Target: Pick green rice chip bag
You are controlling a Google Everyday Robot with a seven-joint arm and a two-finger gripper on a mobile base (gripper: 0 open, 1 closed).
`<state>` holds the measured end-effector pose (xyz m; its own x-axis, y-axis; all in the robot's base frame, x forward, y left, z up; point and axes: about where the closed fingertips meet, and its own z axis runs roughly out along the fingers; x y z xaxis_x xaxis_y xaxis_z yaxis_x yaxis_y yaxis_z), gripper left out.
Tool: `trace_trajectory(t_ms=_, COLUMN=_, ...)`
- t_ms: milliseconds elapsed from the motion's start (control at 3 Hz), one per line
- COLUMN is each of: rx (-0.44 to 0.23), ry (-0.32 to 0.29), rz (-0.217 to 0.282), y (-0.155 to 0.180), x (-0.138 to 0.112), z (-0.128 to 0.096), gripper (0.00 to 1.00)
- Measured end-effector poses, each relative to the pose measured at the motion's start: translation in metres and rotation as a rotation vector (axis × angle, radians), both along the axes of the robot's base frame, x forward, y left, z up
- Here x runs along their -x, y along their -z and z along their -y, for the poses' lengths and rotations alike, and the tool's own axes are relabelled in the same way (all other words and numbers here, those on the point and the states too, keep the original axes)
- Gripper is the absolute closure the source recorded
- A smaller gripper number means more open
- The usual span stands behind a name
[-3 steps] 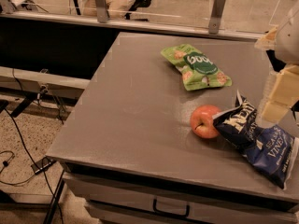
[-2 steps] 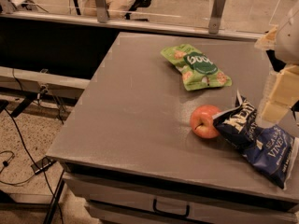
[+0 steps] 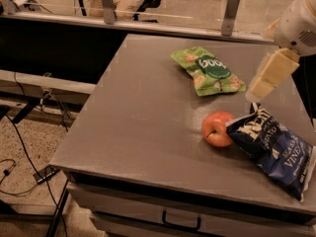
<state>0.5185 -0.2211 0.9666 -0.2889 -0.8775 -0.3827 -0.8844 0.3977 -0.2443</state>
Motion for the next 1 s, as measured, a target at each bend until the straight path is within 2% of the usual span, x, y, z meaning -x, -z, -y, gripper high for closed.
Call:
trace_trajectory(t_ms=333, rx=-0.142, ry=0.056, rz=0.015, y=0.013, x=-0.077, z=-0.019, gripper=0.0)
trace_trajectory(t_ms=667, rx=-0.207, ry=0.081, rz=0.0, y=0.033, x=-0.116, z=-0.036, gripper=0.0)
trace_trajectory(t_ms=1000, rx=-0.249, ry=0.131, rz=-0.003, y=0.063, x=-0.141, z=-0.045, gripper=0.0)
